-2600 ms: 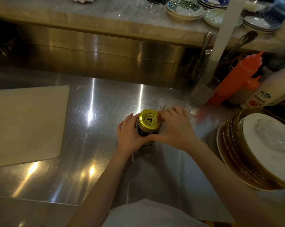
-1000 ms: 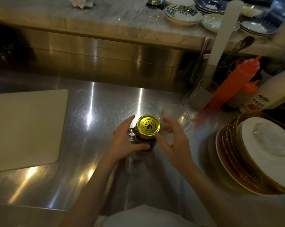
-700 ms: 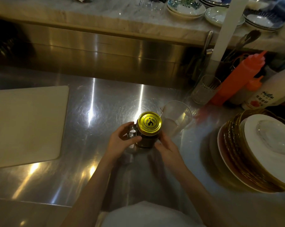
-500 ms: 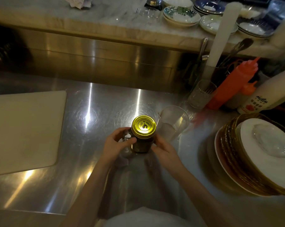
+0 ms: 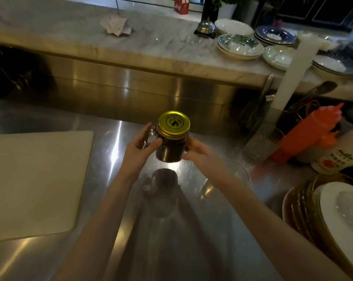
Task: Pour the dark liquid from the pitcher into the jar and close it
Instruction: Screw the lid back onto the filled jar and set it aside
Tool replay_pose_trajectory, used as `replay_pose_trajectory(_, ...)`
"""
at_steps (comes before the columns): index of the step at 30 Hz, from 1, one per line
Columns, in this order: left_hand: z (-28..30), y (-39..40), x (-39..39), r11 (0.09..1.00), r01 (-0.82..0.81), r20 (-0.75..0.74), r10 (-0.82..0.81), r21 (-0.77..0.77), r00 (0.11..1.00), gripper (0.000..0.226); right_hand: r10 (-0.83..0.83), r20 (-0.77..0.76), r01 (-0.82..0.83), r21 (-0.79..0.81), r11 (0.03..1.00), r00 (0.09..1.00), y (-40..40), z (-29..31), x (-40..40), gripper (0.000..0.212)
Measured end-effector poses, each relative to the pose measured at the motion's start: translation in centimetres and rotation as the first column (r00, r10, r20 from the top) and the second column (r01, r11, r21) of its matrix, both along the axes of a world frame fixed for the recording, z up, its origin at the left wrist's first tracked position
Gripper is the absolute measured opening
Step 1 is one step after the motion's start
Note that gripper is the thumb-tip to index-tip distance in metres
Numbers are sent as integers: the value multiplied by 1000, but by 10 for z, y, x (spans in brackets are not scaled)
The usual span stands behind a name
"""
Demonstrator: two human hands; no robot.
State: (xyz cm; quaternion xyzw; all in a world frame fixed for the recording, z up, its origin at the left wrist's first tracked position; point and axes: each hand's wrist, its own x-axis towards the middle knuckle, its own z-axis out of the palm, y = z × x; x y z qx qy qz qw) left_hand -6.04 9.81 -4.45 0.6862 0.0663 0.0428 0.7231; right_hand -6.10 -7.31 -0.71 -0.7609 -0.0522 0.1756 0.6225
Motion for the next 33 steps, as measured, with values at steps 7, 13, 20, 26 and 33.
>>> replay_pose_trajectory(7,-9,2,65,994,106,-75,-103,37,992,59,-7,-96,-5,-118,993,995,-5,-7,68,49)
replay_pose_trajectory(13,-33,5,98,993,113,-180,-107,22,978,62,0,-169,-31,-182,983,986,-1,-38,110,50)
replay_pose_trajectory(20,-46,8,111,992,100,-221,-80,83,972,59,113,-176,-156,-258,953,978,0,-54,126,55)
replay_pose_trajectory(26,-49,8,113,996,80,-244,-70,33,967,56,118,-159,-155,-248,956,980,1,-52,129,53)
replay_pose_trajectory(33,-46,17,114,981,191,-331,-167,41,929,67,132,-169,-171,-240,956,977,1,-54,127,50)
